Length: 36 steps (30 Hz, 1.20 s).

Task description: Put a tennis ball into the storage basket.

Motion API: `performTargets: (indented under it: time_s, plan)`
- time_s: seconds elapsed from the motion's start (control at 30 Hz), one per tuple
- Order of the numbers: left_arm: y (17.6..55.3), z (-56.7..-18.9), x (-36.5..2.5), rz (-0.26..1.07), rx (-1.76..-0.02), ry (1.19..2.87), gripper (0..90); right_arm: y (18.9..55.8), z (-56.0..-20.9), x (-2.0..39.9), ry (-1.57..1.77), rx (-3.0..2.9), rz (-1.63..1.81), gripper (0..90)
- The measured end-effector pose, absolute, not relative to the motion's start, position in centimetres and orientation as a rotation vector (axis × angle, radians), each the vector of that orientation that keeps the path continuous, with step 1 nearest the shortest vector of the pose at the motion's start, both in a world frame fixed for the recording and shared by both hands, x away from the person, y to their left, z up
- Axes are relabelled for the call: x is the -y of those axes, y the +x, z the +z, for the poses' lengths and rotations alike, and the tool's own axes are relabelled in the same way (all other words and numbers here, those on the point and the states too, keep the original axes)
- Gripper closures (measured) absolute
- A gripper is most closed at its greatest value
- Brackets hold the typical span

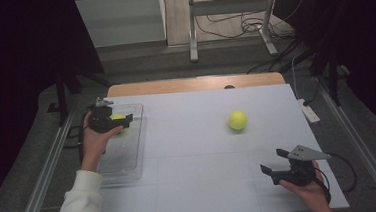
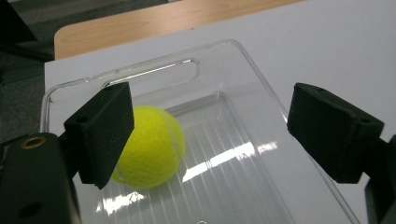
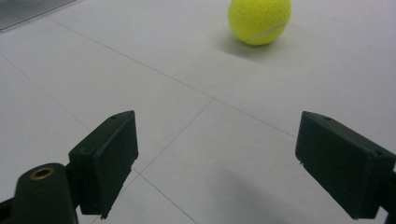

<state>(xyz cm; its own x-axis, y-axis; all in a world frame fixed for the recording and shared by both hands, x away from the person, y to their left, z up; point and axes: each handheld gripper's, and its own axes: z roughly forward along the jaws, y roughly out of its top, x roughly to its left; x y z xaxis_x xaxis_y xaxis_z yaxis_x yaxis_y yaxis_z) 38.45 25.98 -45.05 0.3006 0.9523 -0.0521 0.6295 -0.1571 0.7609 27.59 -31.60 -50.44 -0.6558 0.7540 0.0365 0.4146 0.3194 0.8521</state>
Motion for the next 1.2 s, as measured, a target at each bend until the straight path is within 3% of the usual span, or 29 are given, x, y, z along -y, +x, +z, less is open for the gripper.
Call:
performTargets:
  time_s: [1.2]
  plan:
    - [34.0,-42.9,-23.9,0.531,-1.187,1.797,15.5,27.6,-50.4,31.7,1.050,-2.214,1.273,13.6]
